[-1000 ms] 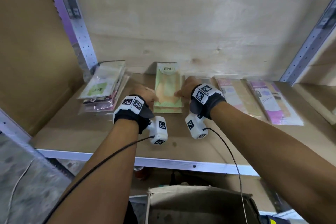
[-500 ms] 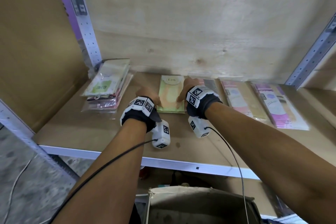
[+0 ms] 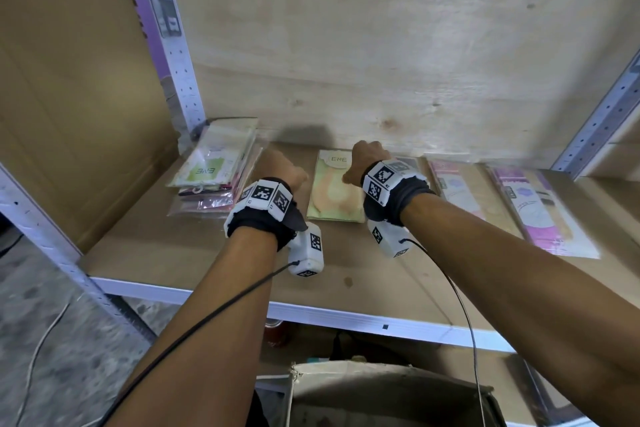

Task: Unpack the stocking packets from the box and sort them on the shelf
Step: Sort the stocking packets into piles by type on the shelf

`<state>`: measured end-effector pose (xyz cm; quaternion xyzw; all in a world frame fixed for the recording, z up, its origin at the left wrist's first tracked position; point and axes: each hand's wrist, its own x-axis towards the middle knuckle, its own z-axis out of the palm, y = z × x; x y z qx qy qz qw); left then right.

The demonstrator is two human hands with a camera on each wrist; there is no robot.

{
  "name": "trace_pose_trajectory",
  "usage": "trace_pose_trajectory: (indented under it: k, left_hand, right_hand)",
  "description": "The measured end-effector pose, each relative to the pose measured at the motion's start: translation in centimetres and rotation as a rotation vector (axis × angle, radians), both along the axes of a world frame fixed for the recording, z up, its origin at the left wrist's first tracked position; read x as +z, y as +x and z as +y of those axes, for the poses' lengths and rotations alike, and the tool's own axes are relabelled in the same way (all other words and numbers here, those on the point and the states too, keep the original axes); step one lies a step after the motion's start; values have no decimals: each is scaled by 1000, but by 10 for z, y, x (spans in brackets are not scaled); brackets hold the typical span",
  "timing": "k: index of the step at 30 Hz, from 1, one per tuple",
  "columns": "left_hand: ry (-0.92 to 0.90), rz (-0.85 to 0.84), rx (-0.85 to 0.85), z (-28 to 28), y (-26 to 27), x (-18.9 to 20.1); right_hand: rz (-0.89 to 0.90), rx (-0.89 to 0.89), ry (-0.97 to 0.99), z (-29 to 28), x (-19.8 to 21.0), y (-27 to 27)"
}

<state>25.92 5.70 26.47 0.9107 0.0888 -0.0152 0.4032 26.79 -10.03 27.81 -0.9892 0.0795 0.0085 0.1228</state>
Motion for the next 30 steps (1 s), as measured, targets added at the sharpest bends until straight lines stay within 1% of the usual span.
trace_pose_trajectory:
  k: [2,3,6,8,10,13,16,18,20,23,24,25,26,27,28,30]
  left_hand:
    - [-72,-124,71,15,-5,19]
    - [-121,-189,106,23,-7,27]
    - [-173,-354,160,54,-12,42]
    - [-209,-407,235,80,-13,43]
    - [-227,-424,293,104,-15,42]
    - [-192,-368,321,132,-19,39]
    - [-160,-338,374,151,-21,36]
    - [-159,-345,405,157,-23,33]
    - [-161,-353,424,159,-26,30]
    - [-137,-351,379,159,-24,29]
    - [-151,-338,343,158,-22,28]
    - [-182,-316,294,157,-20,27]
    - [-210,-290,231,154,-19,25]
    - [-217,-266,158,151,-18,23]
    - [-190,-249,82,150,-17,20]
    - [-61,-232,-48,142,-18,18]
  right_hand:
    - [-21,33,91,12,12,7]
    - [3,72,178,20,17,9]
    - [64,168,532,48,21,14]
    - [93,160,648,72,21,16]
    - [109,143,701,99,19,21]
    - [138,126,679,137,14,28]
    - [144,153,534,167,7,34]
    - [139,174,450,177,1,37]
    - [139,180,409,176,-6,37]
    - [163,235,253,162,-10,33]
    - [148,249,230,157,-9,32]
    - [140,236,265,151,-8,31]
    - [151,208,342,143,-4,29]
    - [172,174,467,136,0,27]
    - [185,155,610,130,5,24]
    - [157,128,923,110,18,12]
